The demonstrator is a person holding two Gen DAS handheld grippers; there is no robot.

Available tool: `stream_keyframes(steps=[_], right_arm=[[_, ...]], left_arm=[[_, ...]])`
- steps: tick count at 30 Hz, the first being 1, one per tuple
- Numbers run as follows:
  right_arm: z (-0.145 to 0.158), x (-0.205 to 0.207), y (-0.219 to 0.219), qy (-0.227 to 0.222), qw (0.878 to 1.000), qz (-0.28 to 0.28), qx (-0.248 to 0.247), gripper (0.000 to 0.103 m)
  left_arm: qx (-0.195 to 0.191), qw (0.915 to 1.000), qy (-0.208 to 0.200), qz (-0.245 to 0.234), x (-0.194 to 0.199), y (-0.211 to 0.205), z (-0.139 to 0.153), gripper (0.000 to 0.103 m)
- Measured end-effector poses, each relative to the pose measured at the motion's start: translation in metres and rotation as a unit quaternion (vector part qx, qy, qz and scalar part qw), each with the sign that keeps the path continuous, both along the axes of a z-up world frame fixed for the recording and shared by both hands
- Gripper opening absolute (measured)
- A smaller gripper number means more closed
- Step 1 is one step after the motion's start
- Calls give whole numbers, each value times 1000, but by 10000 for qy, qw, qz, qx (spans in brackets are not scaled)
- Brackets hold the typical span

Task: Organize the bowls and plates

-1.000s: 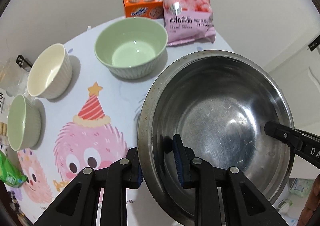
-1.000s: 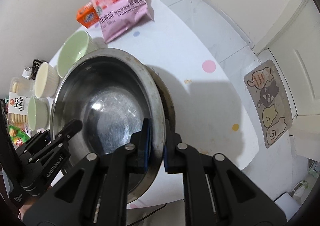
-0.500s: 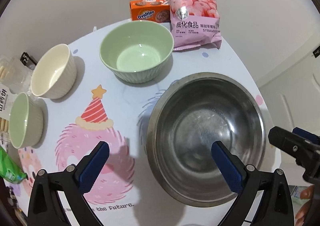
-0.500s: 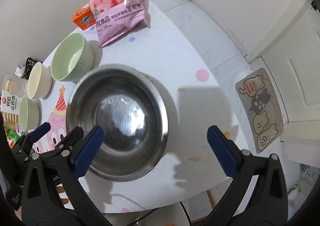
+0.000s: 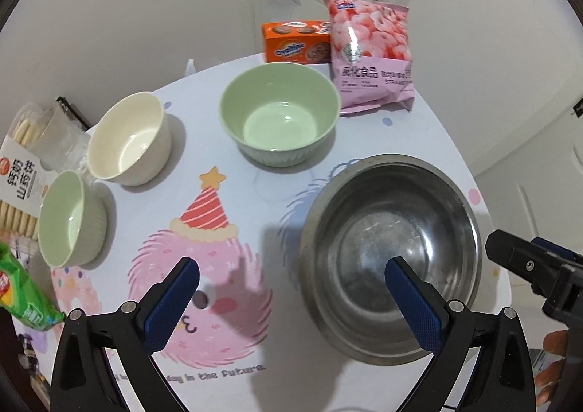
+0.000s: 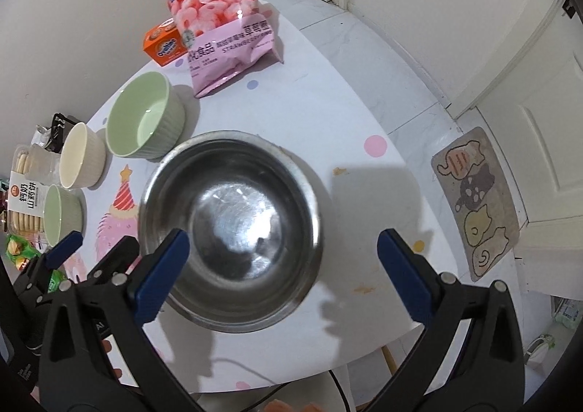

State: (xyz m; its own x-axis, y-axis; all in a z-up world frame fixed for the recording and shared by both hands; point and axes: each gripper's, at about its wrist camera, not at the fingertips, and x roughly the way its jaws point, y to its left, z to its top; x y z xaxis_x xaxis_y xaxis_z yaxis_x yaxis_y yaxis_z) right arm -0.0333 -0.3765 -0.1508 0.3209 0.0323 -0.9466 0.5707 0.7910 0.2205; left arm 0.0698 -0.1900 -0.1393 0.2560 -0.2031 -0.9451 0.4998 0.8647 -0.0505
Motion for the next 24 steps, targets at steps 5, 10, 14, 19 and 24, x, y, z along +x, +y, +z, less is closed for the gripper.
stream_keyframes(steps=[5,10,14,19,24], right_arm=[[5,21,17,-122,9994,311,81,103],[9,57,53,-222,9954,918,181,103],[13,92,99,-317,9848,1674,324,103],[13,122,158,-350,9640,2593,482,103],[9,132,190,-256,9503,3027,680,103]], left_arm=[[86,9986,-60,519,11,32,2,103],[132,9904,-142,1368,26,92,10,103],[197,9776,-191,2086,30,142,15,103],[205,9579,-172,2858,22,192,18,103],[245,9433,-164,3306,6,212,19,103]])
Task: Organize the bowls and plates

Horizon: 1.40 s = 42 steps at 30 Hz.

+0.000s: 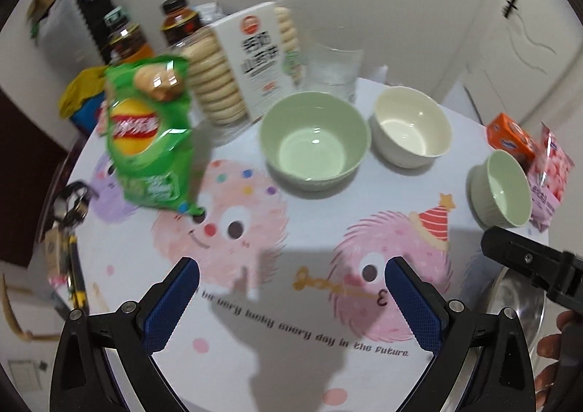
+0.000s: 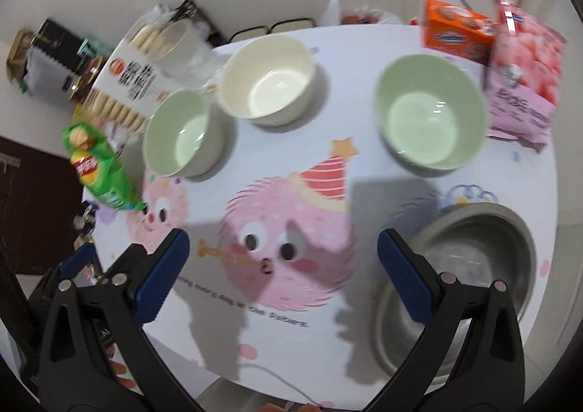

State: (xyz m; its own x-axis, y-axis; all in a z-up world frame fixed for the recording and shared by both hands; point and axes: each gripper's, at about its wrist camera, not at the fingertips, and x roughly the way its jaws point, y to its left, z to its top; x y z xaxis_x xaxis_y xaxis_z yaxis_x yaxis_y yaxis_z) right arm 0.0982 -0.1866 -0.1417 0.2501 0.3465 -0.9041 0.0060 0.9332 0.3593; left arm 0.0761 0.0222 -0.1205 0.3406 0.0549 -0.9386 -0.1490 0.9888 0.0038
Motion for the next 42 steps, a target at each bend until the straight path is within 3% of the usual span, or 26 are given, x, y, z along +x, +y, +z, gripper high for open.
stream_keyframes(steps=[3,9,13,16,23,26,29,38,42], right_arm=[[-3,3,11,83,9999,108,66,103],[-6,4,14,237,9995,93,172,103],[-5,12,4,210,9993,-246,179,103],[-1,15,-8,195,9979,-615,60,103],[-7,18,-46,431,9888,-1426,-38,103],[-9,14,-68,504,9817,-1838,-40,103],[-7,9,-98,468,9720,-2304,-28,103],[-34,13,-180,823,9449,-3159,219,103],[-57,24,-196,1113,9365,-3292,474,103]], left_arm=[[-143,9997,-41,187,-9,6,1,103],[58,9999,1,95,-3,8,-1,103],[-195,9991,-151,-353,19,0,-4,103],[-323,9959,-49,-846,35,-13,-7,103],[-668,9900,0,-1241,61,-30,-13,103],[-1053,9815,-5,-1601,70,-49,-9,103],[-1179,9702,-30,-2116,85,-85,-6,103],[-1008,9352,-6,-3394,128,-200,-19,103],[-723,9295,69,-3616,139,-228,-38,103]])
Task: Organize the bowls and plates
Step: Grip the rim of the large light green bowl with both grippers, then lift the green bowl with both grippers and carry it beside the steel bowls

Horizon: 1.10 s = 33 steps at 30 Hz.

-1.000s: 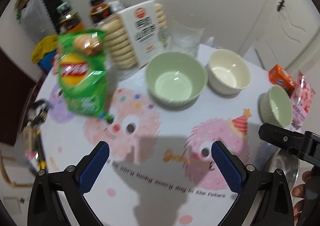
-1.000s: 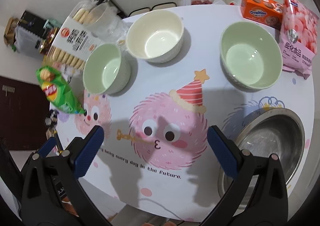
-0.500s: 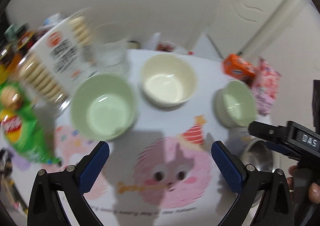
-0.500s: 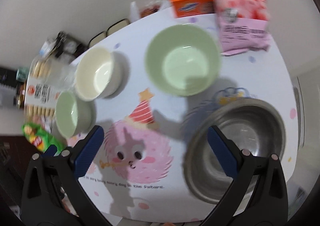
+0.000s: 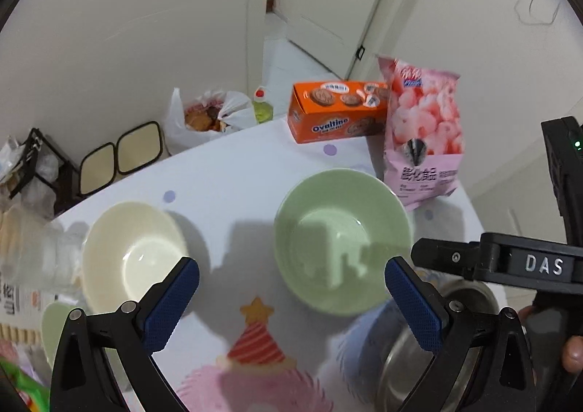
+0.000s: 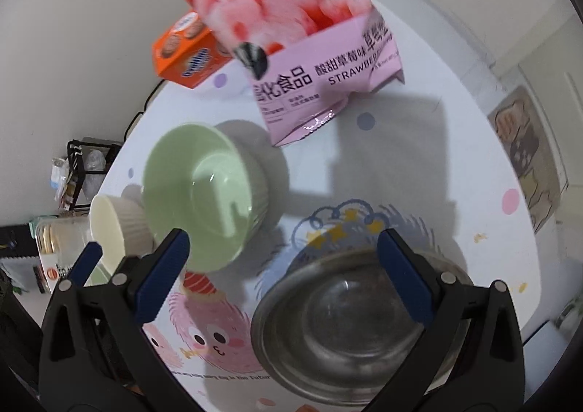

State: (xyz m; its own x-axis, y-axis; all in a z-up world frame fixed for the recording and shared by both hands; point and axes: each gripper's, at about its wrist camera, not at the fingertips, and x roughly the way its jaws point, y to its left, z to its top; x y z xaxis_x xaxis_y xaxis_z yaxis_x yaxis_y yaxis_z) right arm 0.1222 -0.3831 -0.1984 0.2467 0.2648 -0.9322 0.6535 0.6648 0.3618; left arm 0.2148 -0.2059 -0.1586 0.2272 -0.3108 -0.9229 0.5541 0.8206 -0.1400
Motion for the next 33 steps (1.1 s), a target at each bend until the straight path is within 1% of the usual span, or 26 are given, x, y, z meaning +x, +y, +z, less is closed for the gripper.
stream_keyframes(steps=[2,5,8,12,13,14,15,16,17,18,19,20,21,22,24,25,27,28,32,33], right_arm=[[-6,2,-3,39,10000,-7,48,103],[-14,10,-5,92,9999,28,65,103],[-21,15,-8,102,9998,31,196,103],[-31,24,-5,104,9992,123,373,103],[-32,27,-4,127,9992,202,326,102],[-33,28,-3,142,9992,250,284,102],[-34,30,-3,160,9990,314,280,99],[-36,32,-2,189,9987,367,298,89],[-39,34,-1,234,9981,445,345,84],[-40,35,0,267,9978,477,369,71],[-42,37,3,356,9972,567,329,57],[-43,38,6,371,9967,649,317,51],[-44,40,9,351,9963,718,331,34],[-44,41,13,325,9957,794,346,23],[-42,44,21,249,9942,1003,309,18],[-39,46,27,269,9925,1194,45,17],[-36,46,32,217,9903,1361,-174,17],[-36,46,33,193,9898,1394,-197,17],[-33,44,38,95,9866,1586,-379,16],[-33,46,45,85,9856,1631,-441,16]], left_arm=[[-19,9999,144,3,6,-6,-10,103],[22,9997,237,-22,11,-11,-23,103],[161,9994,278,-83,15,-18,-32,103],[321,9990,320,-39,19,-23,-41,102],[341,9988,356,-33,20,-24,-44,98],[369,9985,409,-41,21,-25,-48,87],[417,9981,450,-36,22,-27,-51,77],[538,9975,451,-19,22,-29,-55,60],[720,9966,398,-9,21,-31,-59,44],[902,9955,307,28,19,-32,-63,39],[923,9951,356,34,18,-32,-66,32],[867,9949,505,46,18,-32,-70,25],[767,9952,603,85,17,-30,-72,24],[773,9953,580,105,17,-30,-72,23],[801,9953,538,94,17,-29,-72,20],[809,9952,533,130,18,-28,-72,15],[728,9954,599,194,19,-25,-71,14],[704,9954,611,205,19,-24,-71,14],[681,9960,519,245,14,-22,-69,13],[668,9962,492,274,10,-19,-68,13]])
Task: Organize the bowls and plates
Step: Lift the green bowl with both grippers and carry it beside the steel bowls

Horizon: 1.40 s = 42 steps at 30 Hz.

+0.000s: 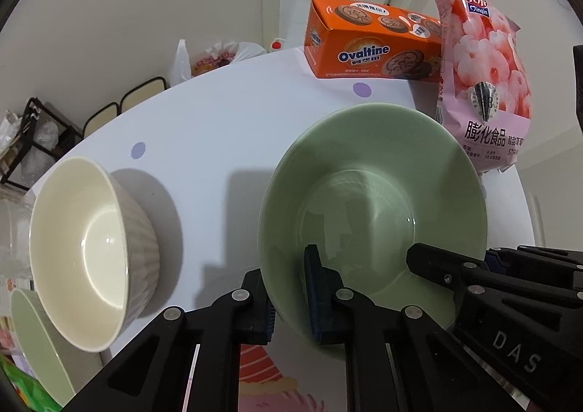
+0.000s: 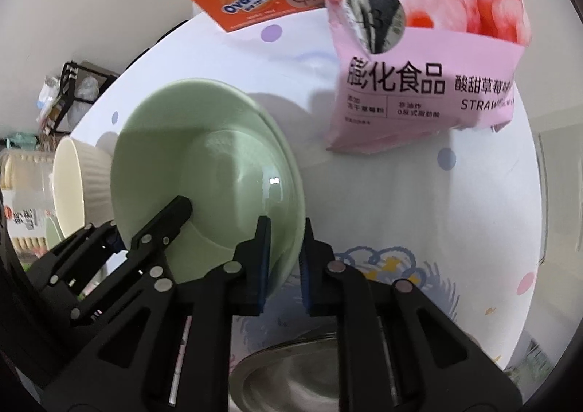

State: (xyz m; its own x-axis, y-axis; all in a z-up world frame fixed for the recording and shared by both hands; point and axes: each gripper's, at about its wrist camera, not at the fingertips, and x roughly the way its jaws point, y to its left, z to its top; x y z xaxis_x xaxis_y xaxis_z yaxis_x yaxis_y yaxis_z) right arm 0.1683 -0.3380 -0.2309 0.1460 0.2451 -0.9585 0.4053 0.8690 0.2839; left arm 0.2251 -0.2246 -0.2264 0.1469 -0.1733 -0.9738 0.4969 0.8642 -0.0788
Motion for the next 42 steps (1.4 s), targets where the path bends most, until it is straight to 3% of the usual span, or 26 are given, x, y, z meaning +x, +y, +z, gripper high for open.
stream_keyframes(steps=[8,13,19,25,29,34,42], right_arm=[[17,-4,7,-202,9997,105,-67,16],[43,-13,9,-397,9989,231,-66,16],[75,-22,29,-683,9958,602,-101,16],[86,-40,72,-848,9900,1130,-2,16],[83,-62,100,-793,9851,1519,161,16],[71,-85,134,-655,9753,2108,-95,16],[40,-111,147,-290,9704,2385,-238,16]], left_arm=[[-85,9998,-155,90,-7,11,21,13],[-130,9991,-381,147,-14,18,51,13],[-271,9966,-542,554,-36,45,86,13],[-160,9913,-702,1100,-75,95,102,13],[-60,9871,-627,1469,-101,126,97,13],[56,9828,-400,1800,-134,148,81,13],[176,9838,-69,1783,-160,151,47,13]])
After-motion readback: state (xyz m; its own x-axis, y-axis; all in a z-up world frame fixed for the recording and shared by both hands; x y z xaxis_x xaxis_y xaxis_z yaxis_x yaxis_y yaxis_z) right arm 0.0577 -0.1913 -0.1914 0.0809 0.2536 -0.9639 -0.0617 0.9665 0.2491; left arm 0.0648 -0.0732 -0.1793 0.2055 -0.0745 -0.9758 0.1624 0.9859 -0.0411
